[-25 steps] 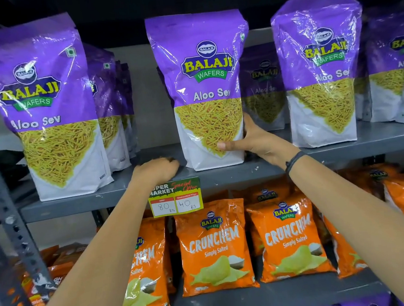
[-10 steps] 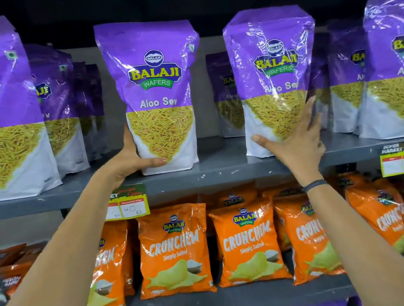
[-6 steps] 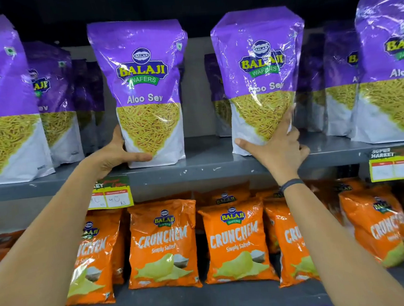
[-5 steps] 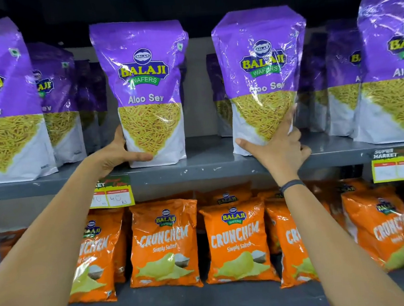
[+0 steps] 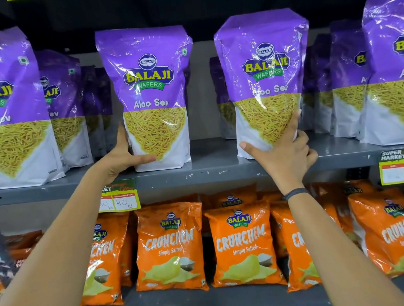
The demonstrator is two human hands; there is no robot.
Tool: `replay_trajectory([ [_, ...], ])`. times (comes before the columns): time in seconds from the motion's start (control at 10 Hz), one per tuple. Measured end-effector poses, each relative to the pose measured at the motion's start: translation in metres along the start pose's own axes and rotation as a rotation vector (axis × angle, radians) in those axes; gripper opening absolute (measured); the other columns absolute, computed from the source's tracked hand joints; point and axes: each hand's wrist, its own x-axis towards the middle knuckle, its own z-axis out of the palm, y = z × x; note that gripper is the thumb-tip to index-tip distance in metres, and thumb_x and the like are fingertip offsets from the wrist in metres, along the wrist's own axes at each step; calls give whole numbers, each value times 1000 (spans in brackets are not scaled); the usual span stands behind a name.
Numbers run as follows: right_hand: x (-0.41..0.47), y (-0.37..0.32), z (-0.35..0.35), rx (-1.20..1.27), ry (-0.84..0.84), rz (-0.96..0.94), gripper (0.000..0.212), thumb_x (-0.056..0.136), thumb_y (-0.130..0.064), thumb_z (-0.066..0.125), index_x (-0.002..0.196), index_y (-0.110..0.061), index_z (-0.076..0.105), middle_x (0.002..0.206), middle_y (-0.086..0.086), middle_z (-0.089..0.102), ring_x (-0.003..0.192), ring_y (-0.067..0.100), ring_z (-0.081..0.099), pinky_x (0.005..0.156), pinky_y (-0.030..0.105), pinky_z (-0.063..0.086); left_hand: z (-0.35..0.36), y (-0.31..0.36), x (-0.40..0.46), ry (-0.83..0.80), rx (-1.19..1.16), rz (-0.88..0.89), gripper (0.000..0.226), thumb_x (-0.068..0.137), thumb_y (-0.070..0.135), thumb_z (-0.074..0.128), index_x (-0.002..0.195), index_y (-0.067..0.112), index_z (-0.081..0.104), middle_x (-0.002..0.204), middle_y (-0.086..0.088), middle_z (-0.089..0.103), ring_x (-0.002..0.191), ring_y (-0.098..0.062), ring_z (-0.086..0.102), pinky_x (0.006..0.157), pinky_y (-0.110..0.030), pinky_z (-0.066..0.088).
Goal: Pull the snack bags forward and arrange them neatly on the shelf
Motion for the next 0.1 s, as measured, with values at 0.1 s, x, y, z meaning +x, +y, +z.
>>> replay_trajectory([
  [0.1,0,3,-15,166,-59,70,135,53,-81,63,152,-20,-5,154,24,23,139,39,32,111,52,20,0,-4,3,263,-170,132,142,42,77,72,149,35,-12,165,2,1,150,-18,11,121,-45,16],
])
